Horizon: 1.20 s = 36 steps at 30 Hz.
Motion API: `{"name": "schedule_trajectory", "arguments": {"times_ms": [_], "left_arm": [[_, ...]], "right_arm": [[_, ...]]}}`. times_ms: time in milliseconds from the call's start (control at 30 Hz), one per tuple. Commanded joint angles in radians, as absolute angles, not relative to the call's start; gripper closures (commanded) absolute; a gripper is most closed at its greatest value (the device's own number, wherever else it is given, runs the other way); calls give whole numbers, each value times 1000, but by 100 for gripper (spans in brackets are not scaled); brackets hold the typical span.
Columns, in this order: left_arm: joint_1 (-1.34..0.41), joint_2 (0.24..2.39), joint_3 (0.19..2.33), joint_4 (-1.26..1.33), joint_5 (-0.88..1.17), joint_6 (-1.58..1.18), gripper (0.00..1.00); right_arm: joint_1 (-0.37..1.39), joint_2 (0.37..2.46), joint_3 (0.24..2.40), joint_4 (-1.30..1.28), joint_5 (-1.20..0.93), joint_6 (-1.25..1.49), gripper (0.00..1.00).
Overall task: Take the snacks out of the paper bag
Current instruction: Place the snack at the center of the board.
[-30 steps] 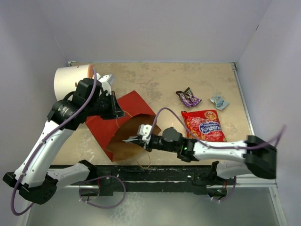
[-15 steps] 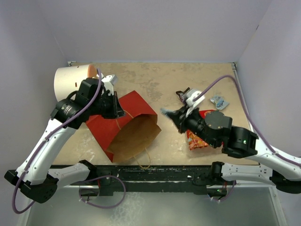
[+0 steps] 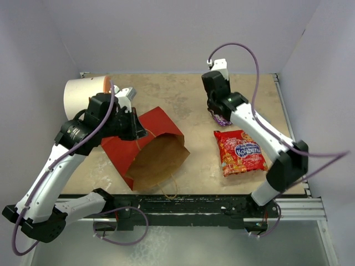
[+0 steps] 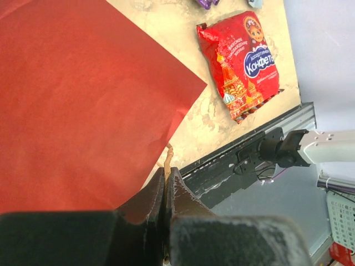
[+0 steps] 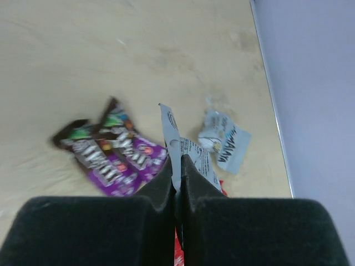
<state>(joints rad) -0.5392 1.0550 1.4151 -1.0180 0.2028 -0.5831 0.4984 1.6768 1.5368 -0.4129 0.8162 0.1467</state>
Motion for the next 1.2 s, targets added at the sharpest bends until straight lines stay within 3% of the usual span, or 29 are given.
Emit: {"name": "schedule_trajectory", "arguments": {"times_ms": [0, 433, 800, 1100, 1167], "left_arm": [[-540, 1045, 1410, -949, 217, -623, 100], [-539, 1066, 1375, -911, 258, -659, 100], [-540, 1077, 1338, -845, 306, -715, 100], [-540, 1087, 1340, -807, 312, -752, 100], [-540, 1081, 1337, -798, 313, -754, 100]], "right_arm": [[316, 1789, 1590, -489, 817, 173, 100], [53, 1984, 1542, -276, 748, 78, 100], [41, 2034, 1475, -186, 735, 69, 100], [41, 2007, 1438, -188, 657, 104, 67], [40, 1965, 1434, -225, 634, 127, 54]]}}
